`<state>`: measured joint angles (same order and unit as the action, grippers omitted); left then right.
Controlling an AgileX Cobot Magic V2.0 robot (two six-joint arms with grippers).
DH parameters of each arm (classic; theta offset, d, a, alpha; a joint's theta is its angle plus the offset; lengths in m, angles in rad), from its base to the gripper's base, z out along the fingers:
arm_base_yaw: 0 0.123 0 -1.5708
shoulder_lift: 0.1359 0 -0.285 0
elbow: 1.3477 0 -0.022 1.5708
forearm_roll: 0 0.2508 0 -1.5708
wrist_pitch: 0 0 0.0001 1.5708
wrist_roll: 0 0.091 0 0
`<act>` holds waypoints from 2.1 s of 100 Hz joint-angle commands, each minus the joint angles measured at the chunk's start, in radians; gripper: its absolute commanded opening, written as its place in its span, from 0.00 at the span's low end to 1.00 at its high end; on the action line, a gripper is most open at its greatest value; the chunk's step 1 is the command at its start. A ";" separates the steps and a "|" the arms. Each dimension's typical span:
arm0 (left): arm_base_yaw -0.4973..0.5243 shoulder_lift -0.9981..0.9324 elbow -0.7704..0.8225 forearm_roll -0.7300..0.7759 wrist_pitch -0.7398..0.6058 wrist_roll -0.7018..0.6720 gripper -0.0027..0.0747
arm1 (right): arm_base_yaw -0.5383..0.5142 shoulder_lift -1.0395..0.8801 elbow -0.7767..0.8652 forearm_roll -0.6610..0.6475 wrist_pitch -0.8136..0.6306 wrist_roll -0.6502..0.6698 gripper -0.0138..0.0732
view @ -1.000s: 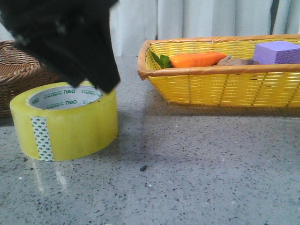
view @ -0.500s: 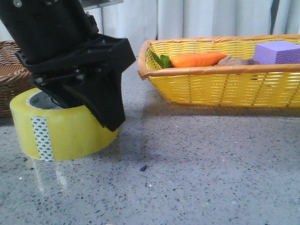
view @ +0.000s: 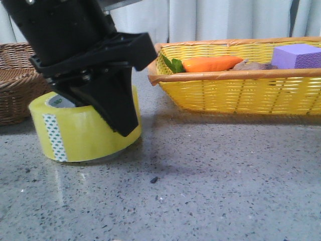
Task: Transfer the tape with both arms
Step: 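Lift the tape roll with the left gripper over the brown basket, then lower the tape into the brown basket and release with the left gripper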
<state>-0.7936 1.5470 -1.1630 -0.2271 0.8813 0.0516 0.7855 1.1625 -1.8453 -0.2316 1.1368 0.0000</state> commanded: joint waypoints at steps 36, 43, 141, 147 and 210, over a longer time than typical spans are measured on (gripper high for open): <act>-0.007 -0.034 -0.166 -0.014 0.127 0.008 0.09 | -0.005 -0.018 -0.018 -0.024 -0.079 -0.008 0.07; -0.007 -0.034 -0.188 -0.005 0.164 0.008 0.09 | -0.005 -0.018 -0.018 -0.026 -0.079 -0.008 0.07; 0.490 -0.013 -0.478 0.270 0.310 -0.001 0.09 | -0.005 -0.018 -0.018 -0.026 -0.081 -0.008 0.07; 0.508 -0.001 -0.451 0.241 0.291 0.005 0.09 | -0.005 -0.018 -0.018 -0.026 -0.083 -0.008 0.07; 0.518 0.096 -0.340 0.175 0.156 0.034 0.34 | -0.005 -0.018 -0.018 -0.026 -0.086 -0.008 0.07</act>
<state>-0.2753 1.6876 -1.4730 -0.0311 1.0828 0.0789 0.7855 1.1625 -1.8431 -0.2338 1.1302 0.0000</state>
